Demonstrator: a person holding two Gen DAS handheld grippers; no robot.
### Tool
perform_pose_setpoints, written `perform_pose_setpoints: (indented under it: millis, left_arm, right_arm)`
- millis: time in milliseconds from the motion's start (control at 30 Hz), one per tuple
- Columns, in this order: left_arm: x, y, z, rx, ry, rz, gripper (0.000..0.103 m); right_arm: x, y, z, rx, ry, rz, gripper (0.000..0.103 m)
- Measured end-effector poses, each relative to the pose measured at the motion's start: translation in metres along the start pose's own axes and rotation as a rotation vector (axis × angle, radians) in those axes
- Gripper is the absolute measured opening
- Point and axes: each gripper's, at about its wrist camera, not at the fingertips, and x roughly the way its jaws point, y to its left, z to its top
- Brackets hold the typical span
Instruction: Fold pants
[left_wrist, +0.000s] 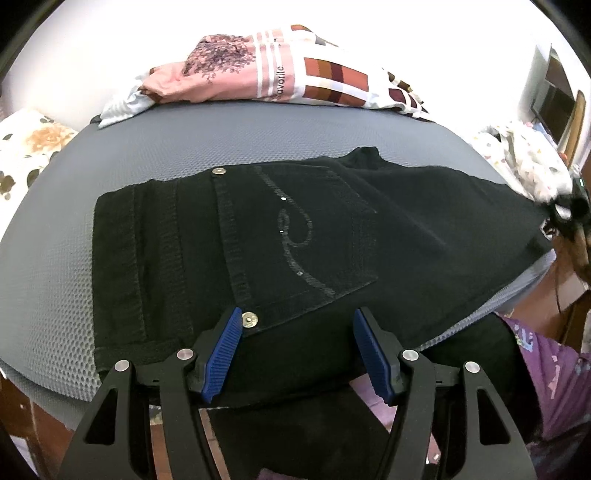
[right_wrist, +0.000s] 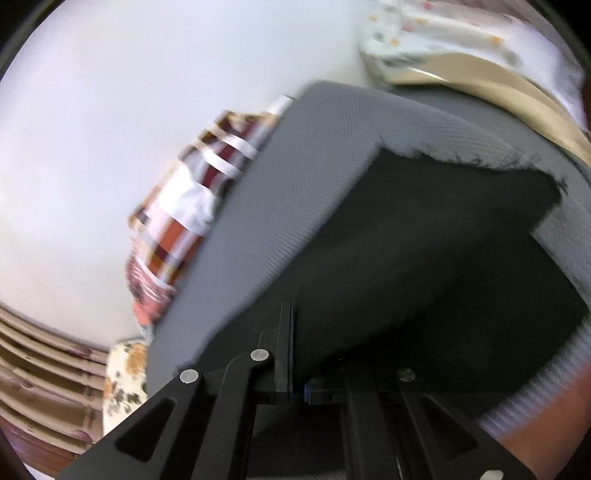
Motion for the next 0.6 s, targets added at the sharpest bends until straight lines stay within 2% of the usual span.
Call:
perform_pose_setpoints:
  millis: [133, 200, 267, 367, 467, 533, 600]
  left_arm:
    - [0.001, 0.002, -0.001, 0.002, 0.005, 0.001, 0.063]
    - [0.001, 0.001, -0.001, 0.015, 0.006, 0.007, 0.063]
    - [0.002, 0.0, -0.002, 0.025, 0.005, 0.016, 0.063]
    - [0.002, -0.001, -0.003, 0.033, 0.004, 0.024, 0.063]
    - [0.003, -0.002, -0.003, 0.036, 0.005, 0.028, 0.063]
    - [0.004, -0.003, -0.003, 0.04, 0.006, 0.032, 0.063]
    - [0.004, -0.004, -0.003, 0.046, 0.006, 0.035, 0.063]
  right_arm:
    - [0.002, -0.05, -0.027, 0.121, 0.044, -0.028, 0.003]
    - [0.003, -0.067, -0.034, 0.189, 0.028, 0.035, 0.002]
    - [0.0, -0.07, -0.035, 0.196, 0.017, 0.06, 0.003]
    - [-0.008, -0.082, -0.035, 0.234, 0.009, 0.132, 0.01]
    - [-0.018, -0.096, -0.028, 0.291, -0.028, 0.157, 0.011]
    - [-0.025, -0.102, -0.025, 0.311, -0.052, 0.15, 0.01]
    - [-0.034, -0.106, -0.024, 0.305, -0.075, 0.107, 0.006]
